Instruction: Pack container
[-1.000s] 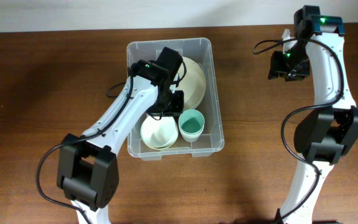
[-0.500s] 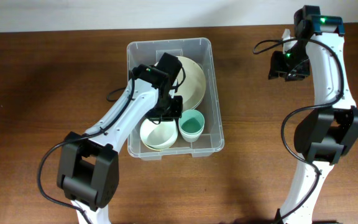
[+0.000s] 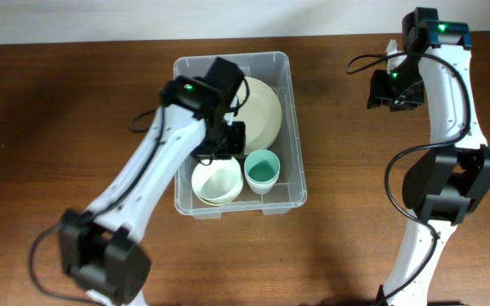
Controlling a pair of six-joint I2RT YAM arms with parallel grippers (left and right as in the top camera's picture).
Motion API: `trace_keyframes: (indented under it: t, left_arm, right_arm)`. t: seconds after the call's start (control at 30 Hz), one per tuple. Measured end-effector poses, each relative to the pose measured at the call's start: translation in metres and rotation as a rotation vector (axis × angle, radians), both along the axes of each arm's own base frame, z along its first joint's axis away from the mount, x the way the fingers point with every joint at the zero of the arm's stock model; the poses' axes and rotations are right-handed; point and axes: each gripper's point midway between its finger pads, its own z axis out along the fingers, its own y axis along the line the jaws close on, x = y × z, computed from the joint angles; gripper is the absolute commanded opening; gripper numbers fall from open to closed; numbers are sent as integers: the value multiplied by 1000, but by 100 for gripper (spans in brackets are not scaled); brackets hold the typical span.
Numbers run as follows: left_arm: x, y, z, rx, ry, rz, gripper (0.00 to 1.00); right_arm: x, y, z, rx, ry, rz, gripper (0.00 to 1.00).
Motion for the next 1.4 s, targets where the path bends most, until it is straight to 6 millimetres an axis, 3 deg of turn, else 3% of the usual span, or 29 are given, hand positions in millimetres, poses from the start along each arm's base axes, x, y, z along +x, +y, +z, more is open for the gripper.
trace_keyframes:
  t: [0.07, 0.17, 0.43, 0.7, 1.0, 1.4]
  left_arm:
    - [-15, 2, 16, -24, 18, 3, 1]
    - [-31, -1, 24, -47, 59, 2, 0]
    - [-52, -18, -1, -37, 140, 40, 0]
    - [-36, -13, -21, 0, 94, 175, 1]
    - [-36, -8, -57, 27, 97, 227, 1]
    - [-35, -6, -62, 36, 92, 240, 1]
  right_arm:
    - [0, 0, 0, 0, 0, 0, 49]
    - [0, 0, 0, 0, 0, 0, 49]
    - [0, 0, 0, 0, 0, 0, 49]
    - [-1, 0, 0, 1, 6, 0, 49]
    - [-2, 0, 0, 1, 8, 0, 49]
    - [-2, 0, 0, 1, 8, 0, 49]
